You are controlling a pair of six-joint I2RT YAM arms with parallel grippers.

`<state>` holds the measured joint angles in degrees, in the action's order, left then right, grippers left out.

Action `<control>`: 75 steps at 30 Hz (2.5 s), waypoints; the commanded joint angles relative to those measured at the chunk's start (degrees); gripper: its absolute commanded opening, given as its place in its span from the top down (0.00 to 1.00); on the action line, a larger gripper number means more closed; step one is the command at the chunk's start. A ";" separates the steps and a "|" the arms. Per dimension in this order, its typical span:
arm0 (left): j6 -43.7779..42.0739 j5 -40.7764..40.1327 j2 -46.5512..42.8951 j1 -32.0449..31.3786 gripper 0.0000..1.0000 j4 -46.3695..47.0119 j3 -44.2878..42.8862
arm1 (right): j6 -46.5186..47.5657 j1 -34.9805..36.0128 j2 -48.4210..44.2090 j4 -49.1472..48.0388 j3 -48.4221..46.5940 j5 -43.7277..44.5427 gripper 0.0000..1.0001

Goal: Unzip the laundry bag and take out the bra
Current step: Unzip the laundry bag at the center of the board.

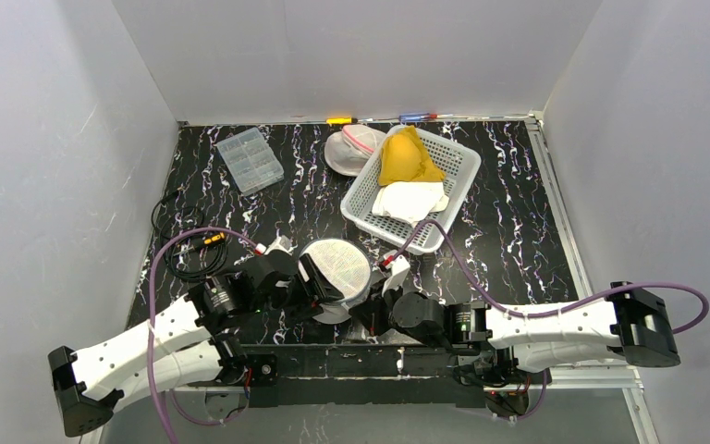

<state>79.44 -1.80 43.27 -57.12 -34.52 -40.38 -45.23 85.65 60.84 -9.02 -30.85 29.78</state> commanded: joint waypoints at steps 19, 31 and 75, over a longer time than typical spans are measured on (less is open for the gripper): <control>3.20 -12.53 0.95 -0.16 0.71 -4.14 1.66 | -0.59 0.63 -1.77 -1.70 -1.17 1.03 0.99; 2.96 -13.35 1.22 -0.18 1.00 -4.72 0.77 | -2.35 0.60 -3.28 2.00 0.99 3.28 0.99; 7.95 -18.84 -4.37 -0.21 1.00 -2.07 -8.40 | -12.58 -10.20 0.25 -28.66 1.09 -16.38 0.30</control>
<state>87.11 -17.78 39.90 -57.12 -38.17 -47.75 -54.94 76.44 59.96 -31.48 -27.97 15.92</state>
